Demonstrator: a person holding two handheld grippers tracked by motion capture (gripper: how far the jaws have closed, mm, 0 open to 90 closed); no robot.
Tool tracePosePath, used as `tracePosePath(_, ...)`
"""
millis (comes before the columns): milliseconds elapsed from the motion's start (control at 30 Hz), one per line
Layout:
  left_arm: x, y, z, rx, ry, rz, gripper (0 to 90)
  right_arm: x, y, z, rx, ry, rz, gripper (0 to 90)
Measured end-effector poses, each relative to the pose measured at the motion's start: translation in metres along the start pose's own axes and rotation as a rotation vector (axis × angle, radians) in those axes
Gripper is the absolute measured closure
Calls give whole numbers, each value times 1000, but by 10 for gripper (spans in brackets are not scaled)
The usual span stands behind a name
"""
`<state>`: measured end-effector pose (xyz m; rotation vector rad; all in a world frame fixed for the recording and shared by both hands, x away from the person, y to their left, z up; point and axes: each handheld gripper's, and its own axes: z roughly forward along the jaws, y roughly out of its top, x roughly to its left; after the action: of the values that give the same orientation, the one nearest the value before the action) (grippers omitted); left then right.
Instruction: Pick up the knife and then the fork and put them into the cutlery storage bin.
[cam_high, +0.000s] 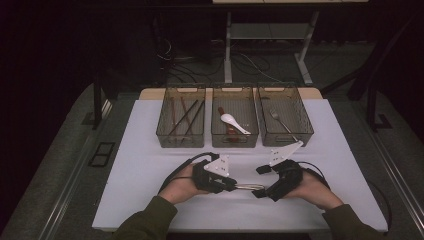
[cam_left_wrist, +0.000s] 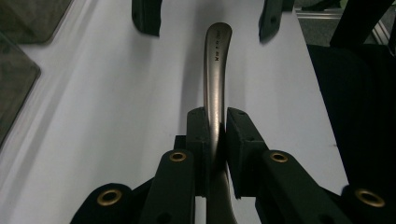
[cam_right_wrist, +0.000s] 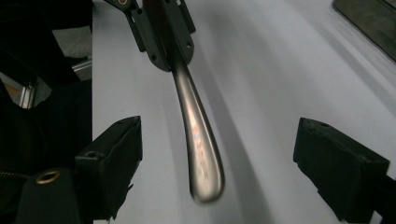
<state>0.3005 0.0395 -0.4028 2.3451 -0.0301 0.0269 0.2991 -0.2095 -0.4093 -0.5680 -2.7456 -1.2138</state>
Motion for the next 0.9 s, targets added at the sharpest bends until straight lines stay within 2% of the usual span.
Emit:
tracePosePath(67,0,2,2,-8,-6,3,794,-1,3,4,11,31,-9,254)
tracePosePath(133,-1,3,3,-8,-15,2,794,-4,4,8,39,55,-39,335)
tracePosePath(200,-3,5,5,-6,-26,14,794,-6,5,13,63,95,-39,427)
tracePosePath(267,-5,7,5,-6,-29,18,794,-6,7,19,85,117,-39,487)
tracePosePath(400,-7,9,6,-6,-40,29,794,-6,10,27,125,154,-47,662)
tracePosePath(467,-7,10,6,1,-31,46,793,-4,11,29,139,178,-65,763)
tracePosePath(533,-8,9,6,-5,-36,39,793,-2,12,29,139,180,-75,775)
tracePosePath(567,-8,9,6,2,-33,44,793,-2,12,28,130,178,-91,781)
tracePosePath(633,-8,9,6,-4,-37,39,801,-2,13,25,105,176,-93,816)
tracePosePath(667,-8,9,5,-17,-43,36,839,-2,13,24,103,177,-95,834)
tracePosePath(700,-8,9,5,-18,-39,33,891,-1,13,24,125,160,-95,836)
tracePosePath(800,-8,8,4,-12,-38,17,870,-2,11,25,116,159,-107,836)
tracePosePath(900,-6,6,0,-39,-28,-2,849,-1,12,23,103,141,-110,836)
